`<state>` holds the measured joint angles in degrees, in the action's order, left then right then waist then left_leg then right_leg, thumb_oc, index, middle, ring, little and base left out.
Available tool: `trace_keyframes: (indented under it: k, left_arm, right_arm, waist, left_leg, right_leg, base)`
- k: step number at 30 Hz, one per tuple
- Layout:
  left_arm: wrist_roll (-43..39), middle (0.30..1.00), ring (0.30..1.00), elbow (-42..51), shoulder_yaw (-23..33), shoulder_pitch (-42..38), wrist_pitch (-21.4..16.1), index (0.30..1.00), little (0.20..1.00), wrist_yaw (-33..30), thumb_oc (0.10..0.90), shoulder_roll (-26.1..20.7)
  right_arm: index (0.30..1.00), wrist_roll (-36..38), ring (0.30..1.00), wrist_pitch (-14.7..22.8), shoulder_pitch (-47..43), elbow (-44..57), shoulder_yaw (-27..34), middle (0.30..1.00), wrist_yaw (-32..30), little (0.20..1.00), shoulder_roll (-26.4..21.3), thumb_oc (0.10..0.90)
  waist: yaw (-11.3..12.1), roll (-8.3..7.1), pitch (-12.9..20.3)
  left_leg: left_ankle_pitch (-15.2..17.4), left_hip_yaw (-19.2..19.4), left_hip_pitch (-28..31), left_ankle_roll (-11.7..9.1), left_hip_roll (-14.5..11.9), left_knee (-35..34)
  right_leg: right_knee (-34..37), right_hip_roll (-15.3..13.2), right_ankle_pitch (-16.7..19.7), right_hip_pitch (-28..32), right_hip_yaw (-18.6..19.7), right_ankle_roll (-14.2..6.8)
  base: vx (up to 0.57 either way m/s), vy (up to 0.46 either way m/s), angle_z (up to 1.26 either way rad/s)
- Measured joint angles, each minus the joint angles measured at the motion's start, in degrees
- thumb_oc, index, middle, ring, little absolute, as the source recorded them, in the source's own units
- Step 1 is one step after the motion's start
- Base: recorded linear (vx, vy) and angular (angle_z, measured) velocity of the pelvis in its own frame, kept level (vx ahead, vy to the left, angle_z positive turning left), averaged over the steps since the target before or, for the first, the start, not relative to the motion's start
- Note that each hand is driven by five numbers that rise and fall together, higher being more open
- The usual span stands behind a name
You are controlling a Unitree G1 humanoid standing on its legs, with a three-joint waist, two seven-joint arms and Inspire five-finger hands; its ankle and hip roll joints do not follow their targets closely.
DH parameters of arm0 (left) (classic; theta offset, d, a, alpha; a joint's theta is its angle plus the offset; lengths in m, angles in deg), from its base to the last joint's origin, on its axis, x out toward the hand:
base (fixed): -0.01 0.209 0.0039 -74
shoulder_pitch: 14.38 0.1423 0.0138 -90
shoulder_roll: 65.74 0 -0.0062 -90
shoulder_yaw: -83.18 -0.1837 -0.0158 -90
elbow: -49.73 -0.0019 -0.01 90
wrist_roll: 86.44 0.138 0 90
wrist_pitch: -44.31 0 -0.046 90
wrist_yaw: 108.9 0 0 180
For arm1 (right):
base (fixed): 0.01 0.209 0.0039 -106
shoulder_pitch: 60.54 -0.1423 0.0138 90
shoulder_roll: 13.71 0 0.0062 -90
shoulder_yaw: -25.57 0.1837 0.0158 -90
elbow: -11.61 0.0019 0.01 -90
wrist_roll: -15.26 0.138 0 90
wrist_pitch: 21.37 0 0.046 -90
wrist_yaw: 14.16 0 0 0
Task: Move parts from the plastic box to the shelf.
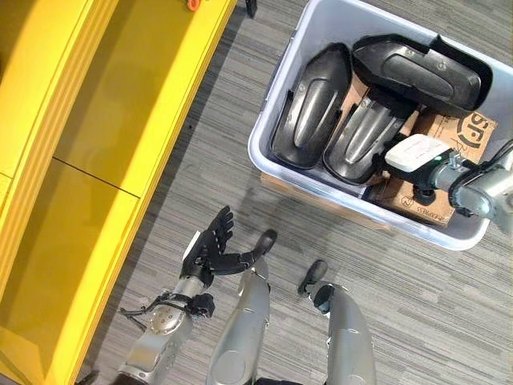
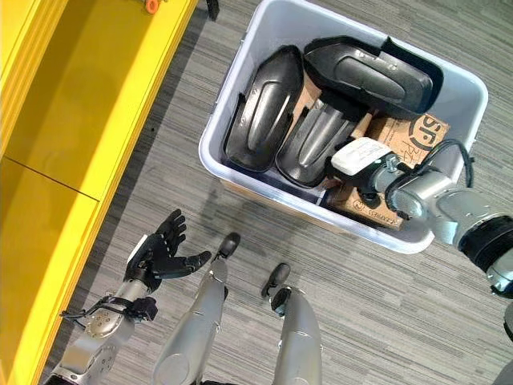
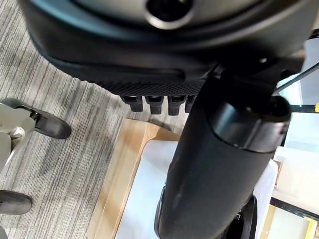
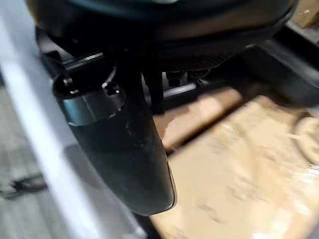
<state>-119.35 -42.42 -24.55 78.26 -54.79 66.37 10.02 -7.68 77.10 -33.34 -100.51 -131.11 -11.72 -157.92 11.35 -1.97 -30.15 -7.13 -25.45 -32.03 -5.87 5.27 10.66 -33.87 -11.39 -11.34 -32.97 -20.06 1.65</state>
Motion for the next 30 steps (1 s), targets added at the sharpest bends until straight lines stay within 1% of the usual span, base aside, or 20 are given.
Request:
trace_keyframes:
  k: [2, 6, 8, 9, 10, 11, 12, 14, 16, 19, 23, 26, 28, 30]
  left_arm:
    - [0.0, 1.0, 1.0, 0.0, 0.0, -0.3, 0.0, 1.0, 1.0, 0.0, 0.9, 0.0]
    - [0.0, 1.0, 1.0, 0.0, 0.1, -1.3, 0.0, 1.0, 1.0, 0.0, 0.9, 0.0]
    - [-0.1, 1.0, 1.0, 0.0, 0.7, -1.8, 0.0, 1.0, 1.0, -0.2, 0.9, -0.1]
    - [-0.1, 1.0, 1.0, 0.0, 0.7, -1.8, 0.0, 1.0, 1.0, -0.4, 0.9, -0.1]
    - [-0.1, 1.0, 1.0, 0.0, 0.9, -1.8, 0.0, 1.0, 1.0, -1.1, 0.9, -0.2]
    - [-0.1, 1.0, 1.0, 0.0, 1.1, -1.8, 0.0, 1.0, 1.0, -1.1, 0.9, -0.2]
    - [-0.1, 1.0, 1.0, 0.0, 1.3, -1.7, 0.0, 1.0, 1.0, -1.1, 0.9, -0.4]
    - [-0.2, 1.0, 1.0, 0.0, 2.1, -1.5, 0.0, 1.0, 1.0, -1.2, 0.9, -0.4]
    - [-0.2, 1.0, 1.0, 0.1, 2.2, -1.6, 0.0, 1.0, 1.0, -1.2, 0.9, -0.4]
    - [-0.2, 1.0, 1.0, 0.2, 2.3, -1.7, 0.0, 1.0, 1.0, -1.1, 0.9, -0.5]
    - [-0.4, 1.0, 1.0, 0.2, 3.3, -1.2, 0.0, 1.0, 1.0, -1.2, 0.9, -0.7]
    - [-0.4, 1.0, 1.0, 0.2, 3.6, -1.3, 0.0, 1.0, 1.0, -1.2, 0.9, -1.0]
    - [-0.4, 1.0, 1.0, 0.2, 3.9, -1.3, 0.0, 1.0, 1.0, -1.2, 0.9, -1.0]
    - [-0.4, 1.0, 1.0, 0.2, 4.1, -1.2, 0.0, 1.0, 1.0, -1.2, 0.9, -1.2]
  right_arm:
    - [1.0, 1.2, 1.0, 0.7, 0.1, 1.1, -0.1, 1.0, 1.0, 1.0, 0.2, 0.9]
    - [1.0, 2.5, 1.0, 1.7, 0.0, 1.1, -0.1, 1.0, 0.7, 1.0, 0.7, 0.9]
    - [1.0, 2.5, 1.0, 1.6, -1.3, 2.0, 0.0, 1.0, 0.2, 1.0, 0.4, 0.9]
    - [1.0, 2.6, 1.0, 1.5, -1.4, 2.4, 0.2, 1.0, -0.1, 1.0, 0.1, 0.9]
    - [1.0, 2.8, 1.0, 1.1, -1.5, 3.8, 0.6, 1.0, -0.9, 1.0, -0.5, 0.9]
    - [1.0, 2.8, 1.0, 1.1, -1.6, 5.5, 0.8, 1.0, -1.4, 1.0, -1.6, 0.9]
    - [1.0, 2.8, 1.0, 1.2, -1.7, 6.9, 0.9, 1.0, -1.9, 1.0, -2.4, 0.9]
    - [1.0, 2.8, 1.0, 1.5, -1.9, 8.7, 1.6, 1.0, -2.0, 1.0, -2.6, 0.9]
    - [1.0, 2.9, 1.0, 1.7, -2.0, 10.3, 2.2, 1.0, -2.4, 1.0, -2.9, 0.9]
    - [1.0, 2.9, 1.0, 2.3, -2.3, 11.8, 2.1, 1.0, -2.4, 1.0, -5.0, 0.9]
    - [1.0, 2.9, 1.0, 2.3, -3.6, 13.1, 2.2, 1.0, -3.4, 1.0, -6.7, 0.9]
    - [1.0, 2.9, 1.0, 2.4, -4.0, 14.4, 2.3, 1.0, -4.0, 1.0, -8.1, 0.9]
    - [1.0, 2.9, 1.0, 2.6, -4.2, 15.9, 2.5, 1.0, -4.1, 1.0, -9.7, 0.9]
    - [1.0, 2.9, 1.0, 2.8, -5.4, 16.1, 2.4, 1.0, -4.1, 1.0, -9.9, 0.9]
  waist:
    - [0.3, -0.07, 0.0]
    - [1.1, -0.25, 0.0]
    - [1.1, -1.17, -0.1]
    - [1.0, -1.37, -0.2]
    - [0.9, -1.98, -0.1]
    - [1.0, -2.08, -0.2]
    - [0.5, -2.21, -0.2]
    - [0.0, -2.99, -0.2]
    - [0.0, -3.35, -0.2]
    - [-0.3, -3.5, -0.2]
    - [-0.1, -4.81, -0.2]
    - [-0.4, -5.62, -0.2]
    - [-0.5, -5.92, -0.1]
    - [-0.6, -6.08, -0.2]
  left_leg:
    - [0.0, -0.1, -0.1, 0.0, 0.0, 0.0]
    - [0.0, -0.2, 0.2, 0.0, 0.0, 0.1]
    - [0.0, -0.1, 0.4, 0.0, 0.0, 0.2]
    - [0.0, -0.1, 0.6, 0.0, 0.0, 0.2]
    - [0.0, -0.1, 1.3, 0.1, -0.1, 0.1]
    - [-0.1, 0.0, 1.3, 0.0, -0.2, 0.4]
    - [0.4, -0.1, 1.4, 0.3, -0.2, 0.4]
    - [0.1, 0.1, 1.9, 0.5, -0.3, 0.0]
    - [0.1, 0.3, 2.1, 0.6, -0.3, 0.3]
    - [0.1, 0.4, 2.4, 0.7, -0.3, 0.2]
    - [0.3, 1.6, 3.8, 1.0, -0.6, 0.2]
    - [0.6, 1.8, 5.1, 1.3, -0.7, 0.0]
    - [0.7, 1.8, 5.4, 1.5, -0.7, -0.1]
    - [0.7, 2.0, 5.4, 1.5, -0.9, -0.1]
  right_leg:
    - [0.1, 0.0, 0.0, 0.0, -0.1, 0.0]
    - [0.3, 0.0, 0.0, 0.5, -0.3, 0.0]
    - [0.9, 0.1, 0.5, 0.8, -0.3, -0.1]
    - [1.1, 0.2, 0.5, 1.1, -0.3, -0.2]
    - [2.1, 0.3, 0.8, 2.1, -0.3, -0.3]
    - [2.4, 0.5, 1.2, 2.4, -0.4, -0.4]
    - [2.4, 0.6, 1.1, 2.6, -0.4, -0.6]
    - [3.4, 0.8, 1.3, 3.2, -0.1, -0.6]
    - [3.8, 0.9, 1.9, 3.7, -0.2, -0.8]
    - [4.9, 1.1, 2.5, 4.4, -0.1, -1.1]
    - [6.1, 1.5, 3.1, 5.9, 1.0, -1.5]
    - [7.1, 1.7, 3.2, 7.4, 1.1, -1.6]
    - [7.6, 1.8, 3.2, 7.8, 1.1, -1.7]
    - [7.9, 1.9, 3.4, 7.9, 1.1, -1.6]
  base:
    - [0.0, 0.017, 0.06]
    - [0.0, 0.011, 0.0]
    - [-0.02, 0.046, -0.03]
    - [-0.1, 0.087, -0.04]
    - [-0.02, 0.032, -0.04]
    - [-0.02, 0.028, -0.04]
    - [0.08, -0.038, 0.01]
    - [-0.08, 0.064, -0.01]
    - [-0.04, 0.041, -0.07]
    - [0.0, 0.015, -0.03]
    - [0.01, 0.009, -0.13]
    - [0.02, 0.002, -0.05]
    - [0.0, 0.0, 0.0]
    - [0.01, 0.006, -0.04]
